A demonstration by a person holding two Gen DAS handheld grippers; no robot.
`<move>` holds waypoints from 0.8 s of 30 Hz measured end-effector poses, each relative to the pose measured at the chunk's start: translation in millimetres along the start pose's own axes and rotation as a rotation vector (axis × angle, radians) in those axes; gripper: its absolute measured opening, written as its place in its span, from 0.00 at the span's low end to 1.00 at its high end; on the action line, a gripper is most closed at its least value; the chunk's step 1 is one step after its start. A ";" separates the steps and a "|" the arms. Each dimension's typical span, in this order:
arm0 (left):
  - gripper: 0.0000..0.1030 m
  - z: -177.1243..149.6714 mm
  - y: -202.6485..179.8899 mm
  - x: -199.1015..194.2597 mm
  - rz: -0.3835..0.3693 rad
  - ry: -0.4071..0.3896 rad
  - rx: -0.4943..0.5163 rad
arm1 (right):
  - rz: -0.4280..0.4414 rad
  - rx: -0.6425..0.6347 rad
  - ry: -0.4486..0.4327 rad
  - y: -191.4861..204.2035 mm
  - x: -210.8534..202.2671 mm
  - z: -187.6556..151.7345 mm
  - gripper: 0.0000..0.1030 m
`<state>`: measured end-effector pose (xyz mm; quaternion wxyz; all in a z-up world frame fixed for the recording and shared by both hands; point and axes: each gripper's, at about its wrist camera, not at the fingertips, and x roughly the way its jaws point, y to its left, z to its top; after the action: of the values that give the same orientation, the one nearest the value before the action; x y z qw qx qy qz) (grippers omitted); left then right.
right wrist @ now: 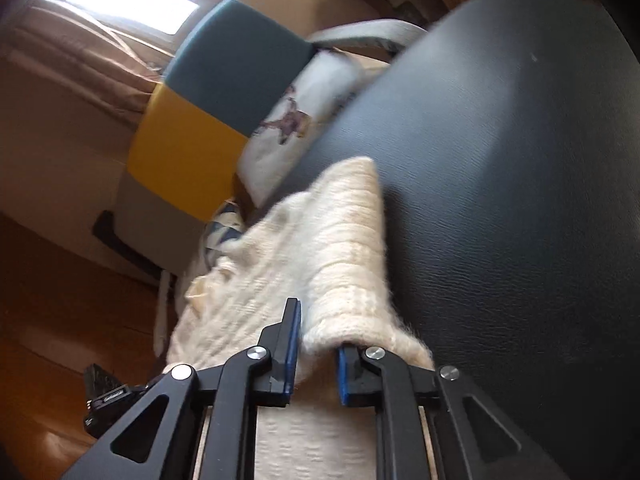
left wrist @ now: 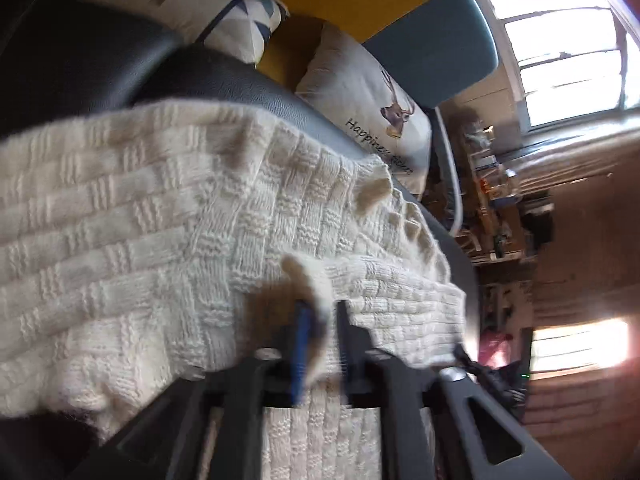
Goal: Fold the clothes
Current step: 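Open the left gripper to lay the sleeve on the sweater body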
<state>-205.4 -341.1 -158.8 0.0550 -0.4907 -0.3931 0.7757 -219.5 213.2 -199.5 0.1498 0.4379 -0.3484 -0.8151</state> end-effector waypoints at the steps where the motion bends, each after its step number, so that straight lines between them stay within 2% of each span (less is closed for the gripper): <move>1: 0.06 0.9 -3.3 -4.1 0.015 -0.027 0.023 | -0.012 -0.020 0.018 2.2 4.1 -1.7 0.14; 3: 0.06 4.9 -6.2 -9.3 0.049 -0.074 0.044 | -0.033 -0.029 0.067 0.9 15.0 -5.1 0.14; 5: 0.06 8.1 1.7 -2.2 0.090 -0.056 0.034 | -0.020 0.001 0.093 -5.4 18.3 -7.5 0.17; 6: 0.06 7.9 5.0 4.6 0.131 -0.040 0.035 | -0.014 0.016 0.107 -8.6 19.9 -8.8 0.19; 7: 0.07 7.4 8.4 11.5 0.165 -0.020 0.033 | 0.004 0.028 0.110 -11.3 16.3 -9.2 0.28; 8: 0.08 5.6 11.6 15.2 0.174 0.002 0.025 | 0.034 0.036 0.104 -13.3 7.8 -8.8 0.30; 11: 0.11 1.5 16.9 -1.9 0.188 -0.037 -0.018 | 0.195 0.149 0.067 -30.5 -26.6 -8.6 0.32; 13: 0.14 -0.3 11.0 -19.3 0.223 -0.099 -0.014 | 0.273 0.269 0.043 -46.2 -44.8 -10.0 0.42; 14: 0.16 -1.3 4.3 -29.0 0.238 -0.137 0.003 | 0.290 0.320 0.033 -52.1 -49.7 -11.5 0.45; 15: 0.16 -3.9 -5.1 -36.2 0.218 -0.159 0.035 | 0.313 0.380 0.030 -57.6 -49.5 -13.8 0.45; 17: 0.20 -12.3 -32.0 -37.6 0.201 -0.172 0.122 | 0.363 0.514 0.035 -68.2 -43.0 -20.7 0.48; 20: 0.20 -28.6 -72.5 -5.6 0.191 -0.121 0.235 | 0.346 0.620 0.025 -73.8 -29.6 -26.6 0.53; 24: 0.20 -50.5 -116.7 48.0 0.189 -0.050 0.359 | 0.347 0.684 -0.002 -73.1 -7.4 -24.1 0.54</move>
<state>-224.4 -210.4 -126.4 0.0588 -0.4882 -0.2021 0.8470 -191.1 258.9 -255.1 0.1304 0.3964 -0.6695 -0.6145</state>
